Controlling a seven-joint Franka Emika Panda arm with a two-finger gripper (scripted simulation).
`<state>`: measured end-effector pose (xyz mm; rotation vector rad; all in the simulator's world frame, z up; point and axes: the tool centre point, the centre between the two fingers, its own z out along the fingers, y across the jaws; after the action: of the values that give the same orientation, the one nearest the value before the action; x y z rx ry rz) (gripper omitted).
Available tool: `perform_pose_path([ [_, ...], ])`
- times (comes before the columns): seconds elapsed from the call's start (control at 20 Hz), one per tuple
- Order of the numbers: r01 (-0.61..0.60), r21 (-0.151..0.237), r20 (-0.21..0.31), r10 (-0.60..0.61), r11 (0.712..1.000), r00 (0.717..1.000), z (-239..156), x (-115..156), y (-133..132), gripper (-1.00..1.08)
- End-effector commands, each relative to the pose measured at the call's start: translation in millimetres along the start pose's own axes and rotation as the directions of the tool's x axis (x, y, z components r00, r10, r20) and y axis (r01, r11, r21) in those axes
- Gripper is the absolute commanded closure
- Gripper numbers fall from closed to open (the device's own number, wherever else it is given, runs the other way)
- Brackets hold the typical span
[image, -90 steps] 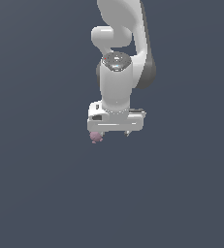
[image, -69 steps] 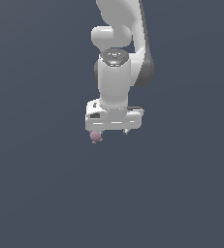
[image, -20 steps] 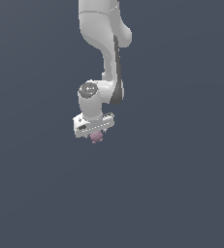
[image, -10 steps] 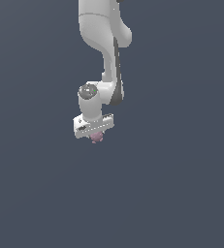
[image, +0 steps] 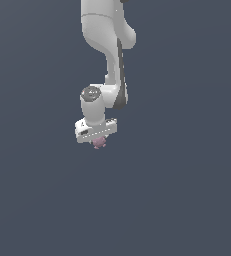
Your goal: Pick up the object and move it to a goal position.
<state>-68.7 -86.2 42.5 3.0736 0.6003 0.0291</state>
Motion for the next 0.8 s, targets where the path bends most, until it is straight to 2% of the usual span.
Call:
perform_pose_path([
  [0.0,-0.008,-0.014,-0.019,0.008,1.0,1.0,-3,7,4,1.08],
  [0.2,-0.032,-0.053,-0.072,0.029,0.998,0.997,-12,24,15,1.08],
  [0.4,-0.072,-0.108,-0.15,0.055,0.992,0.987,-28,49,30,1.08],
  [0.75,-0.168,-0.212,-0.319,0.094,0.963,0.943,-72,95,63,1.08],
])
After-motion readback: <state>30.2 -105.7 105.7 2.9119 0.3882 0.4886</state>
